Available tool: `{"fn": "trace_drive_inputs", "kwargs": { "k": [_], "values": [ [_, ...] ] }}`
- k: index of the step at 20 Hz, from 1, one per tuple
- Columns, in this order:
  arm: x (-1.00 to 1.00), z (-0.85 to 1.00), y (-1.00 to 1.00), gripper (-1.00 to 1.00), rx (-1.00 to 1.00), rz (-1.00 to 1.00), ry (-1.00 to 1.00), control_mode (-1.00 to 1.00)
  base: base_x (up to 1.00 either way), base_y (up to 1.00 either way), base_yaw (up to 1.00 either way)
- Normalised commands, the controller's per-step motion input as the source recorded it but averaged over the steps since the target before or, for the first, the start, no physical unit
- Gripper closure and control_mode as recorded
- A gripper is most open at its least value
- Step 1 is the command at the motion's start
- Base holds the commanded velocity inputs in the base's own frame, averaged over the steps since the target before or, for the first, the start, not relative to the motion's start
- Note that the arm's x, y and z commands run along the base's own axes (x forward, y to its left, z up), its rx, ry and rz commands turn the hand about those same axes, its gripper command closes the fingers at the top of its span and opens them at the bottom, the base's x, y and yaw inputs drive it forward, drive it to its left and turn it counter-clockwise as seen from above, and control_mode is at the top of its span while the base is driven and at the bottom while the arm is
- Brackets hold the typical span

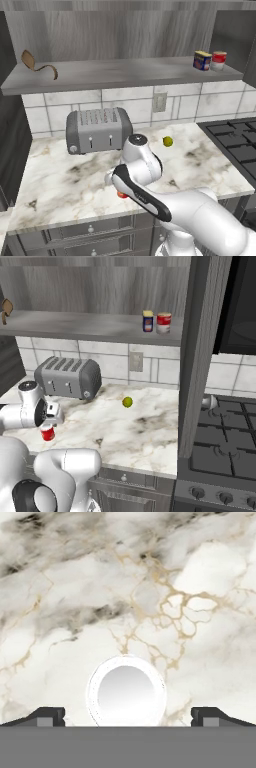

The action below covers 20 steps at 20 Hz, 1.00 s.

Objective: Pick the cans from the counter and place them in their designated side in the cabinet.

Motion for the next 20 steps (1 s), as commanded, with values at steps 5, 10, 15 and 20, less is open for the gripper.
{"fn": "trace_drive_inputs", "kwargs": {
  "k": [5, 10, 15, 20],
  "values": [
    [0.06, -0.17, 0.02, -1.0, 0.0, 0.0, 0.02, -1.0, 0.0, 0.0, 0.0],
    [0.07, -0.18, 0.05, -1.0, 0.0, 0.0, 0.02, -1.0, 0.0, 0.0, 0.0],
    [0.07, -0.16, 0.06, -1.0, 0.0, 0.0, 0.01, -1.0, 0.0, 0.0, 0.0],
    [0.08, -0.14, 0.03, -1.0, 0.0, 0.0, 0.0, -1.0, 0.0, 0.0, 0.0]
  ]
}}
